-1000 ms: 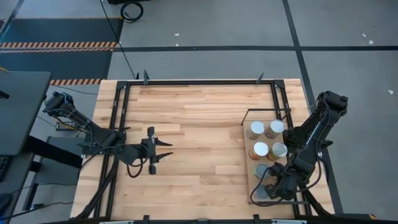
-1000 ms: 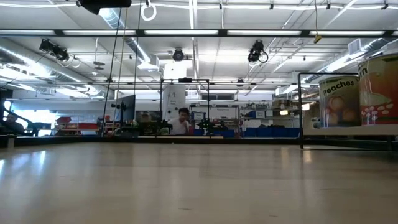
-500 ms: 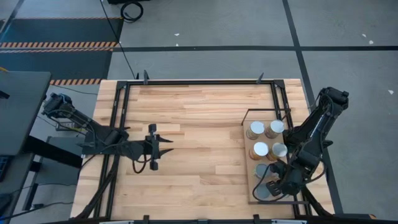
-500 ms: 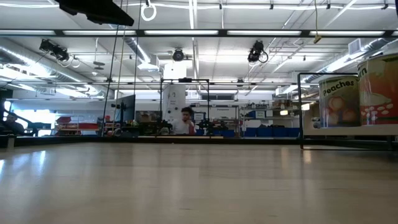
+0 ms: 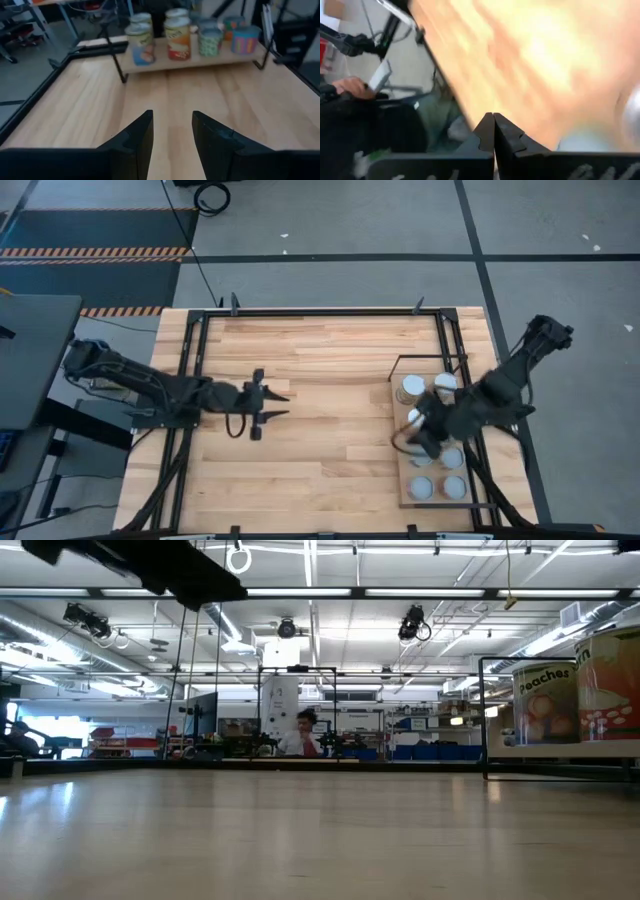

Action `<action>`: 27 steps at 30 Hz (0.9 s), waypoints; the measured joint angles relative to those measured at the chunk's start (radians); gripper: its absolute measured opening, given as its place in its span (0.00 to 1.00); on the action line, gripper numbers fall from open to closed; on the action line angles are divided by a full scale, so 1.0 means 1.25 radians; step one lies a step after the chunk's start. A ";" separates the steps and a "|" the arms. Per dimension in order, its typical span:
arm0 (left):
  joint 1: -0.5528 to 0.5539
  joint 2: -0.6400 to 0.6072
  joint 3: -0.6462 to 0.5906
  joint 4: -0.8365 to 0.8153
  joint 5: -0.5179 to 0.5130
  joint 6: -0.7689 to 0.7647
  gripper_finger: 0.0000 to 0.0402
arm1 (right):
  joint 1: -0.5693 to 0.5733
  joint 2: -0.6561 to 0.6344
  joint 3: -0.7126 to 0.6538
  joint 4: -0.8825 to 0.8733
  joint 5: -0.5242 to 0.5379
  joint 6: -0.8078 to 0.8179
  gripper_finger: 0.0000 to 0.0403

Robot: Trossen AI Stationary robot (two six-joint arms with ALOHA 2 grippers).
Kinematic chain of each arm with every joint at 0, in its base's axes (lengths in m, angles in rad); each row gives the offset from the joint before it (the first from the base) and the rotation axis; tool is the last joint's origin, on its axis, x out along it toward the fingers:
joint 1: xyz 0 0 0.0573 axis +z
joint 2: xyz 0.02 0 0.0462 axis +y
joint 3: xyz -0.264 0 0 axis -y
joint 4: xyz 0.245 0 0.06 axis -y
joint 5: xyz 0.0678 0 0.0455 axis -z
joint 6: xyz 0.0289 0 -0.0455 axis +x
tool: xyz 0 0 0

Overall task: Pick and place cans onto a shelf
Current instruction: Return to Home Position

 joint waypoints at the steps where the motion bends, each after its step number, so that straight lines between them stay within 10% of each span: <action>1: 0.024 0.000 -0.015 0.032 0.021 0.003 0.35 | -0.038 -0.004 0.000 0.003 0.000 -0.075 0.00; 8: 0.170 -0.021 -0.097 0.171 0.149 0.008 0.35 | -0.287 0.000 -0.039 0.142 -0.075 -0.616 0.00; 14: 0.260 -0.134 -0.222 0.246 0.149 -0.050 0.35 | -0.307 -0.077 -0.173 0.456 -0.070 -1.011 0.00; 27: 0.295 -0.477 -0.293 0.050 0.022 -0.127 0.35 | -0.277 -0.408 -0.470 0.722 -0.107 -1.025 0.01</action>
